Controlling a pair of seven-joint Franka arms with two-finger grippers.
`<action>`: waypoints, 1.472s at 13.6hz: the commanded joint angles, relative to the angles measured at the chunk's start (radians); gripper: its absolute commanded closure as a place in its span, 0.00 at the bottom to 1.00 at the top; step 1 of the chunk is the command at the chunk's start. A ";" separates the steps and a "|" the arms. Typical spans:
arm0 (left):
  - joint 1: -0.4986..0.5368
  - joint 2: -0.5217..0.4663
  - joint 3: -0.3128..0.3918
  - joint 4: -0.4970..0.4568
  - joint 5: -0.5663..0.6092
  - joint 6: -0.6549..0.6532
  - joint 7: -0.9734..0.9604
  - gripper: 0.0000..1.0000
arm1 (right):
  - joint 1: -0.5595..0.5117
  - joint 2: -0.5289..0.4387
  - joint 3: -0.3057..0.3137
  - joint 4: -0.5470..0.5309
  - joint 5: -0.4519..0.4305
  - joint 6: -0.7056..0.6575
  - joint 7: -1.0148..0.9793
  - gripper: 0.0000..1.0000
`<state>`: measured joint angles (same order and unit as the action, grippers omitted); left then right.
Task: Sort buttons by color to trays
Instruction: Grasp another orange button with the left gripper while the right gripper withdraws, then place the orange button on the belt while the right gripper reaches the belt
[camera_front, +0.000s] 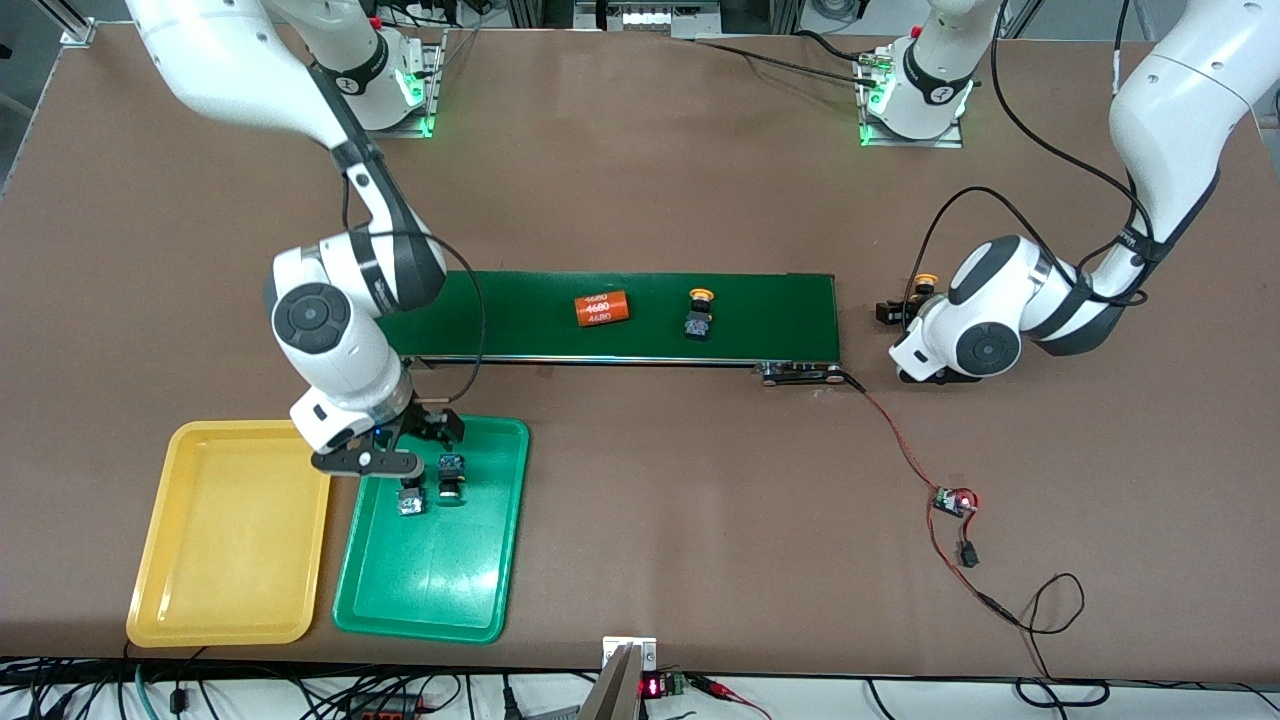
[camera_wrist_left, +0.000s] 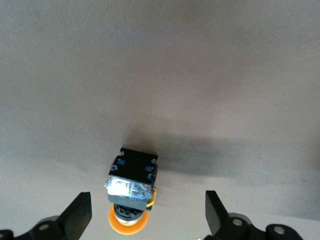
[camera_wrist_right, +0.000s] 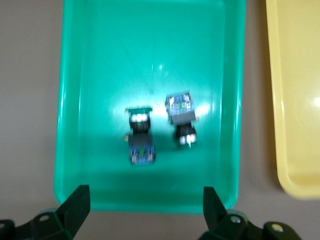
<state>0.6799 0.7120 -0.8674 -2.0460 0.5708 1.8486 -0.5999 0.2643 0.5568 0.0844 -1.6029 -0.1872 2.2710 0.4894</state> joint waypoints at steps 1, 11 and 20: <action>0.049 -0.034 -0.013 -0.074 0.066 0.079 0.022 0.03 | 0.001 -0.109 0.053 -0.083 0.002 -0.083 0.105 0.00; 0.108 -0.035 -0.114 -0.028 0.038 0.023 0.003 0.79 | 0.003 -0.179 0.253 -0.193 0.003 -0.094 0.371 0.00; -0.195 0.055 -0.193 0.312 -0.154 -0.094 -0.029 0.79 | 0.006 -0.161 0.328 -0.265 0.003 0.018 0.460 0.00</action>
<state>0.5853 0.7151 -1.0911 -1.8068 0.4296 1.7464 -0.6112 0.2783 0.4092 0.3958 -1.8414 -0.1862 2.2738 0.9081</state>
